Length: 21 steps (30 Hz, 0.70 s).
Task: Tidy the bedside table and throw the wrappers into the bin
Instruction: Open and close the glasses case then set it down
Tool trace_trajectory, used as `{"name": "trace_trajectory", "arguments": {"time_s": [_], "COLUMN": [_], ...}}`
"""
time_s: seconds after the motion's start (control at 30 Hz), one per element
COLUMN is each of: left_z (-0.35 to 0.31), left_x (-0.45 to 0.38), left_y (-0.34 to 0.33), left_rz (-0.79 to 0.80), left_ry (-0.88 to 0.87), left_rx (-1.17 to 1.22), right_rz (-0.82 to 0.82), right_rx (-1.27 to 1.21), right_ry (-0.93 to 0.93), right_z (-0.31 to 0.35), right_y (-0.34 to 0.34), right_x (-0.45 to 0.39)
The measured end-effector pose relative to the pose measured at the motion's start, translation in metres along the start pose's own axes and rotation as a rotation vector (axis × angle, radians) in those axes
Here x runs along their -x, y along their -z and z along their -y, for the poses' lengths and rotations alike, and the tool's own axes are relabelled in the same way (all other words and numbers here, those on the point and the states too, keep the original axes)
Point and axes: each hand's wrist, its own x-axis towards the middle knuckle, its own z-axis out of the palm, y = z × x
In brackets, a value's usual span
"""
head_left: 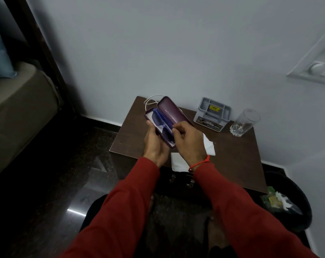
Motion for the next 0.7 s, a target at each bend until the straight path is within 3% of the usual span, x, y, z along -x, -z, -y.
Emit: {"name": "trace_trajectory", "arguments": {"time_s": [0.37, 0.53, 0.6, 0.7], "left_z": [0.0, 0.0, 0.0, 0.003], "left_x": [0.004, -0.002, -0.005, -0.004], "left_y": [0.001, 0.001, 0.002, 0.002], "left_rz": [0.076, 0.12, 0.169, 0.148], "left_ry": [-0.009, 0.05, 0.058, 0.096], "left_rx": [-0.053, 0.037, 0.038, 0.011], "right_rz": [-0.051, -0.395, -0.333, 0.057], "right_rx": [0.191, 0.142, -0.043, -0.57], "right_ry": [0.186, 0.167, 0.008, -0.458], "right_z": [0.001, 0.002, -0.005, -0.005], "right_y": [0.006, 0.02, 0.027, 0.034], "right_x": [-0.004, -0.005, -0.013, -0.016]}}
